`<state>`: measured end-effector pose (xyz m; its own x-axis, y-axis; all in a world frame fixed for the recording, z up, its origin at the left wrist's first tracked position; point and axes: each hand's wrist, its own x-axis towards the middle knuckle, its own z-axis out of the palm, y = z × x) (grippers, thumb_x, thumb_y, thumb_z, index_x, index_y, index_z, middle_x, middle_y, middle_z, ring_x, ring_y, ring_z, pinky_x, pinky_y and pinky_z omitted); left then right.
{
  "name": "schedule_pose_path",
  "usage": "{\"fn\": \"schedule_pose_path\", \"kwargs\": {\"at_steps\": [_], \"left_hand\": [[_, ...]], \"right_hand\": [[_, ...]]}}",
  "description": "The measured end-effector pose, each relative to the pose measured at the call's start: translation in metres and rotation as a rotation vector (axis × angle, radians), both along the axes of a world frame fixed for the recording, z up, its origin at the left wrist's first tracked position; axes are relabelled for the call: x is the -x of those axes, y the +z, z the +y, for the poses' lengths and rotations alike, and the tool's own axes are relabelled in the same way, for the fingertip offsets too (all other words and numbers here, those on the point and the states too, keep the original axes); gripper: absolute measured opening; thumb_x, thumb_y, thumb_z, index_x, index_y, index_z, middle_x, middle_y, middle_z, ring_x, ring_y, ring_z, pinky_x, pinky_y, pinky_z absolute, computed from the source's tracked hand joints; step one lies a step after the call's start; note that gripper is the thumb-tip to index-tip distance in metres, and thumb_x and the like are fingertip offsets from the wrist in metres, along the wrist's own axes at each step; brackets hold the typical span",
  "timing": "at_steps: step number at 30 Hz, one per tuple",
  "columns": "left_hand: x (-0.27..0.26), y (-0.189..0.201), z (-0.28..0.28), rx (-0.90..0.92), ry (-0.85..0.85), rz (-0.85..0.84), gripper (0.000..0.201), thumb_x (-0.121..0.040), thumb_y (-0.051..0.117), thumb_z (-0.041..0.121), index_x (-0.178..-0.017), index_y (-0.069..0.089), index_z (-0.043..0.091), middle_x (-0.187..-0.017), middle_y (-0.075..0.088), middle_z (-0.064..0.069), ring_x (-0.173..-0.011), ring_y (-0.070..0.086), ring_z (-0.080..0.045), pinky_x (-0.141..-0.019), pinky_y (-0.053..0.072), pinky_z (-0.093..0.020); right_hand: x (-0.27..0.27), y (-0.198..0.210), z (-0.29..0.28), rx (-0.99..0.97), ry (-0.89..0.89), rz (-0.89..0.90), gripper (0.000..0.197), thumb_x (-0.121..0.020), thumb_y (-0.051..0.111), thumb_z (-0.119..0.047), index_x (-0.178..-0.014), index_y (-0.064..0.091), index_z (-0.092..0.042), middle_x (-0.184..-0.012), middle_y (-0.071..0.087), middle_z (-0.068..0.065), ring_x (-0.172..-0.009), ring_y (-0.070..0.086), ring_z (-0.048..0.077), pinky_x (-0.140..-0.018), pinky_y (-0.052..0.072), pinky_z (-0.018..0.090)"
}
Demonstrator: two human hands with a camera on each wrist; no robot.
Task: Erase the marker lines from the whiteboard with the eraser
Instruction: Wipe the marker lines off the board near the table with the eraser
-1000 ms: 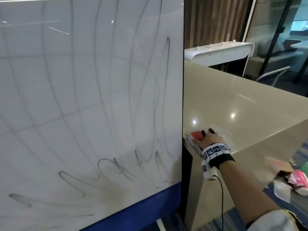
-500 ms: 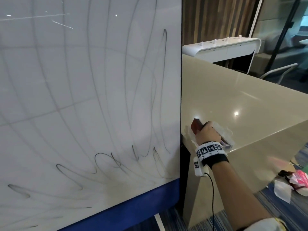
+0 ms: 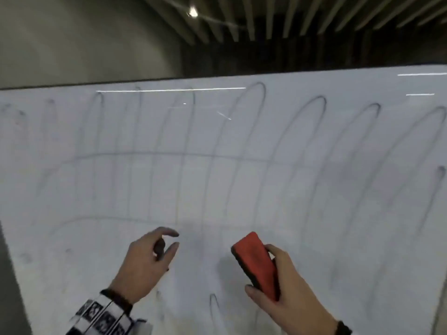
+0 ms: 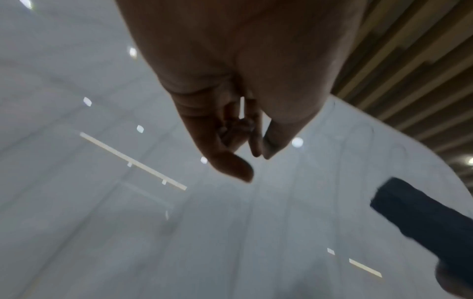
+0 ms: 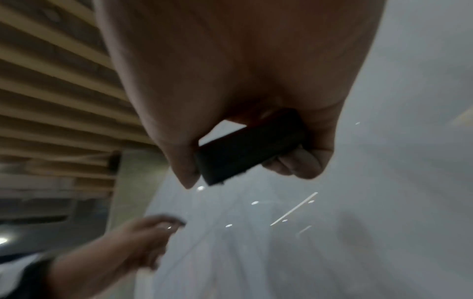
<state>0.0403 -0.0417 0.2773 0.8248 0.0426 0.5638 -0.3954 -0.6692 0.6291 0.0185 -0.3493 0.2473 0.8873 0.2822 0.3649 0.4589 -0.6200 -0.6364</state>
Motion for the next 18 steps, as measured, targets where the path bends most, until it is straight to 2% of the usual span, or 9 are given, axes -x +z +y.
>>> {"fn": "schedule_pose_path", "kwargs": {"at_steps": [1,3,5,7,8,10,12,15,18], "left_hand": [[-0.007,0.026,0.013,0.034,0.022,-0.097,0.028,-0.089,0.074,0.016,-0.101,0.067,0.041,-0.069,0.05,0.008,-0.061,0.056,-0.009,-0.065,0.06,-0.03],[-0.021,0.073,0.035,0.039,0.046,-0.266,0.034,-0.089,0.074,0.018,-0.116,0.063,0.035,-0.092,0.053,0.005,-0.085,0.062,-0.008,-0.083,0.057,-0.019],[-0.036,0.118,0.049,0.049,0.06,-0.391,0.044,-0.089,0.074,0.022,-0.129,0.058,0.03,-0.112,0.049,0.006,-0.105,0.057,-0.001,-0.094,0.048,-0.012],[-0.051,0.16,0.06,0.011,0.072,-0.484,0.055,-0.09,0.073,0.024,-0.14,0.051,0.028,-0.127,0.043,0.004,-0.116,0.049,-0.001,-0.103,0.04,-0.016],[-0.06,0.178,0.065,-0.01,0.072,-0.525,0.059,-0.09,0.073,0.024,-0.143,0.048,0.026,-0.133,0.041,0.001,-0.122,0.045,-0.004,-0.108,0.038,-0.02],[-0.078,0.208,0.069,-0.036,0.072,-0.597,0.061,-0.092,0.07,0.022,-0.147,0.044,0.023,-0.144,0.037,-0.004,-0.135,0.038,-0.012,-0.117,0.032,-0.03],[-0.097,0.227,0.068,-0.064,0.073,-0.642,0.056,-0.096,0.063,0.023,-0.149,0.043,0.021,-0.153,0.033,-0.008,-0.145,0.031,-0.021,-0.122,0.027,-0.039],[-0.123,0.233,0.06,-0.196,0.123,-0.633,0.056,-0.097,0.047,0.034,-0.151,0.041,0.023,-0.161,0.03,-0.008,-0.152,0.022,-0.028,-0.123,0.022,-0.049],[-0.138,0.224,0.055,-0.294,0.236,-0.668,0.056,-0.098,0.039,0.036,-0.153,0.036,0.025,-0.161,0.032,-0.007,-0.153,0.021,-0.029,-0.123,0.021,-0.052]], "right_hand": [[-0.007,0.018,0.018,0.049,0.038,-0.054,0.073,-0.074,0.059,-0.076,-0.134,0.022,-0.057,-0.12,0.036,-0.027,-0.105,0.053,-0.009,-0.081,0.042,0.006],[-0.025,0.066,0.048,0.064,0.037,-0.234,0.071,-0.077,0.053,-0.076,-0.14,0.031,-0.052,-0.118,0.032,-0.026,-0.105,0.053,-0.003,-0.085,0.041,0.006],[-0.049,0.121,0.072,0.03,-0.07,-0.509,0.072,-0.084,0.05,-0.071,-0.147,0.038,-0.038,-0.116,0.038,-0.014,-0.1,0.052,0.004,-0.09,0.041,0.017],[-0.073,0.182,0.088,0.032,-0.3,-0.805,0.074,-0.089,0.048,-0.061,-0.15,0.041,-0.02,-0.115,0.047,0.002,-0.098,0.049,0.022,-0.089,0.041,0.034],[-0.084,0.213,0.095,0.034,-0.433,-0.9,0.072,-0.09,0.051,-0.054,-0.15,0.042,-0.015,-0.116,0.051,0.009,-0.098,0.049,0.029,-0.087,0.04,0.041],[-0.104,0.259,0.106,0.05,-0.612,-0.971,0.067,-0.088,0.062,-0.04,-0.148,0.044,-0.016,-0.118,0.053,0.016,-0.1,0.049,0.037,-0.086,0.039,0.046],[-0.118,0.268,0.123,0.117,-0.644,-1.012,0.061,-0.084,0.067,-0.032,-0.141,0.051,-0.019,-0.121,0.053,0.016,-0.102,0.049,0.038,-0.088,0.039,0.047],[-0.128,0.223,0.152,0.302,-0.5,-1.07,0.048,-0.085,0.068,-0.026,-0.132,0.058,-0.022,-0.123,0.054,0.011,-0.107,0.049,0.036,-0.091,0.04,0.046],[-0.129,0.189,0.154,0.462,-0.366,-1.065,0.044,-0.085,0.069,-0.026,-0.128,0.059,-0.025,-0.122,0.055,0.007,-0.108,0.051,0.032,-0.092,0.041,0.043]]}}
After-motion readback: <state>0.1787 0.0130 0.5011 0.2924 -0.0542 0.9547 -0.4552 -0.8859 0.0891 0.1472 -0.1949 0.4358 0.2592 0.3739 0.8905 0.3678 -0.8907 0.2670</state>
